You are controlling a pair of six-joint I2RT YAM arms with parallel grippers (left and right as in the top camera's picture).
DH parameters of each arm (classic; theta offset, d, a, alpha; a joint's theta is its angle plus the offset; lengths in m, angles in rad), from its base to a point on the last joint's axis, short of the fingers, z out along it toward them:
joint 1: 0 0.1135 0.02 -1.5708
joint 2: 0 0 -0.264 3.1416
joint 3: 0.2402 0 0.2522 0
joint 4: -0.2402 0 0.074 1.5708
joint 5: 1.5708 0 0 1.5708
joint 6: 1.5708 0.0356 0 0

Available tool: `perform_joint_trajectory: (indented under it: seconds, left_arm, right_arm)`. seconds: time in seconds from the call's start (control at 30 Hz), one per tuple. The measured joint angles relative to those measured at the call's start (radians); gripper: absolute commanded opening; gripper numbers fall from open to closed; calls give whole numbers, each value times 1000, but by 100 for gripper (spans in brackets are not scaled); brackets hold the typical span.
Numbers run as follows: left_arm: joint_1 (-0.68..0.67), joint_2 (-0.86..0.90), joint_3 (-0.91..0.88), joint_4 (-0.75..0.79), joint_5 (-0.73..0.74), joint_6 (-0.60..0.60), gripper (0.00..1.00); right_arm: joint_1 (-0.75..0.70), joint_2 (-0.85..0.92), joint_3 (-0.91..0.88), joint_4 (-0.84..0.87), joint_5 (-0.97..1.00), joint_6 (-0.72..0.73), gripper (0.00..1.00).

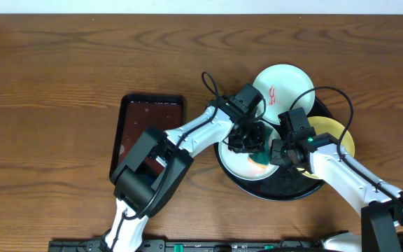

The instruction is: Clean dirty plates on tray and stack at the side

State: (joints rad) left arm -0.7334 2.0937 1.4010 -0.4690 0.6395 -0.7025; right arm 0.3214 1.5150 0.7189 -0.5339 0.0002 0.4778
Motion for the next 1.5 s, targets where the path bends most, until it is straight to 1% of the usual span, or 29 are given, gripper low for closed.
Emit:
perform_joint_trajectory:
  seconds: [0.17,0.33,0.53,0.83,1.03,1.23,1.4,1.5]
  left_arm:
    - [-2,1,2,-34,-19,9,8]
    - [8,-1,26,-167,-79,23,8]
    - [46,-23,43,-345,-231,26,7]
    - [85,-26,95,-511,-422,26,7]
    - [84,-1,199,-649,-509,26,7]
    - [108,0,311,-815,-641,27,8]
    - [133,-30,336,-859,-676,27,7]
    - [162,-108,336,-882,-694,32,7]
  right_arm:
    - [0,0,0,0,0,-7,1]
    - [0,0,0,-2,-13,-9,1]
    - [2,0,0,-2,-58,-11,1]
    - [6,0,0,-5,-98,-14,1]
    - [6,0,0,-4,-103,-15,1]
    - [6,0,0,-6,-75,-23,1]
    - [5,-5,4,-20,-58,-46,1]
    - [5,-26,4,-29,-56,-63,1]
